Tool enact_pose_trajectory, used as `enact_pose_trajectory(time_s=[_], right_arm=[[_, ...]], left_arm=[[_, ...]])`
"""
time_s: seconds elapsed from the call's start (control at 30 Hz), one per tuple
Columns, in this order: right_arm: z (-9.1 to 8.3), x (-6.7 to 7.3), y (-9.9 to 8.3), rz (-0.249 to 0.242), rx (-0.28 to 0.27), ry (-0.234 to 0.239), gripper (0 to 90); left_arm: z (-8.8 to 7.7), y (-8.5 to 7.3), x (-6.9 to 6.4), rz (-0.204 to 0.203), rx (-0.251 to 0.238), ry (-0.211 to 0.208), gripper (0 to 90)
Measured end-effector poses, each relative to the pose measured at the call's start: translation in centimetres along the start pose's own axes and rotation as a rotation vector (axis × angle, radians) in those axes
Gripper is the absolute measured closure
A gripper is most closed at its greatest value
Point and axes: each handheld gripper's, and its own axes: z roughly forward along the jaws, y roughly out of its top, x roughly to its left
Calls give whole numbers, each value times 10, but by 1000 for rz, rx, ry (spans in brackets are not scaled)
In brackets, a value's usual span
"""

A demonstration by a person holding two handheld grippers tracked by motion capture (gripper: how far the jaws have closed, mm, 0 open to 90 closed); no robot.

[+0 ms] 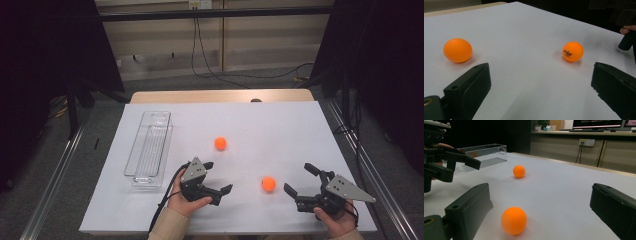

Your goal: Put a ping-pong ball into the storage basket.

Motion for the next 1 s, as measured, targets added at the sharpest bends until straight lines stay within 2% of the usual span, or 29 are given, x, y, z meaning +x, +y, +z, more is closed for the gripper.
enact_pose_trajectory(time_s=[0.7,1.0], right_arm=[[0,0,0,-3,-1,1,28],[0,0,0,-3,-1,2,29]], left_arm=[[12,5,-6,18,27,-17,26],[17,6,-7,12,32,-25,26]])
